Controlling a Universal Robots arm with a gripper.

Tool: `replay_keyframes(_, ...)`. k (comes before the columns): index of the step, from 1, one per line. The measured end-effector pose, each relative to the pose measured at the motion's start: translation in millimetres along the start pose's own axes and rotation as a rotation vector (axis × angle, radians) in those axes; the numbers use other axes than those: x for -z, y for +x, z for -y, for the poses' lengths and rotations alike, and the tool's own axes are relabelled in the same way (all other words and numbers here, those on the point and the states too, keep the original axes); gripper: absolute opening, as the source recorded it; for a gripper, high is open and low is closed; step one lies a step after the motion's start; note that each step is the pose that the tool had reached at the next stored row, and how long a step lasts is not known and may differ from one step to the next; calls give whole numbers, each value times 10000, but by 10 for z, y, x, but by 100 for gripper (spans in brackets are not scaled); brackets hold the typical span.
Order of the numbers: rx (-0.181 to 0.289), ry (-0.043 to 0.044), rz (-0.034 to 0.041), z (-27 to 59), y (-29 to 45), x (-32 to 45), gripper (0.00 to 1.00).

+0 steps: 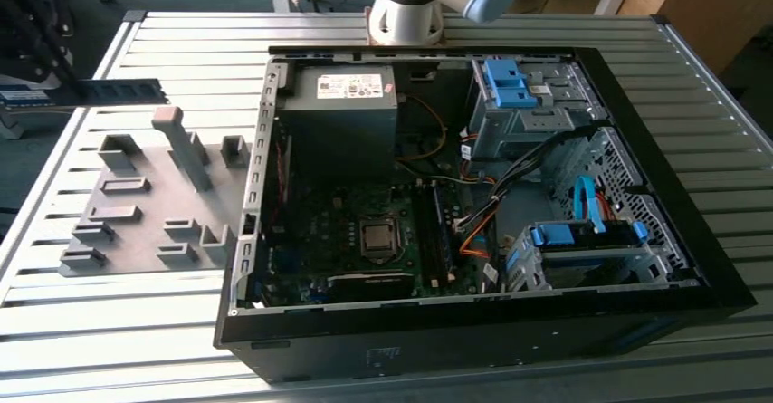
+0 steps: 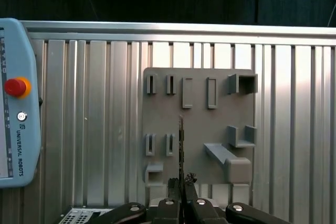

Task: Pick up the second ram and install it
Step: 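Pick up the second ram and move it above second insertion slot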

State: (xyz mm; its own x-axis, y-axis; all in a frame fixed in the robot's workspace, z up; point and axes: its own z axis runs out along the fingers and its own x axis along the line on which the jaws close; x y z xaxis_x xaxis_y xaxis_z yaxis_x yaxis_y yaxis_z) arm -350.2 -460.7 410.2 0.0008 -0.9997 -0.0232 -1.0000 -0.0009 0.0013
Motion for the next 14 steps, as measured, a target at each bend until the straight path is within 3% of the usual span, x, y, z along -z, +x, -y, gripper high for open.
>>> replay_keyframes(14,0,-1,-1,161,0,1,14)
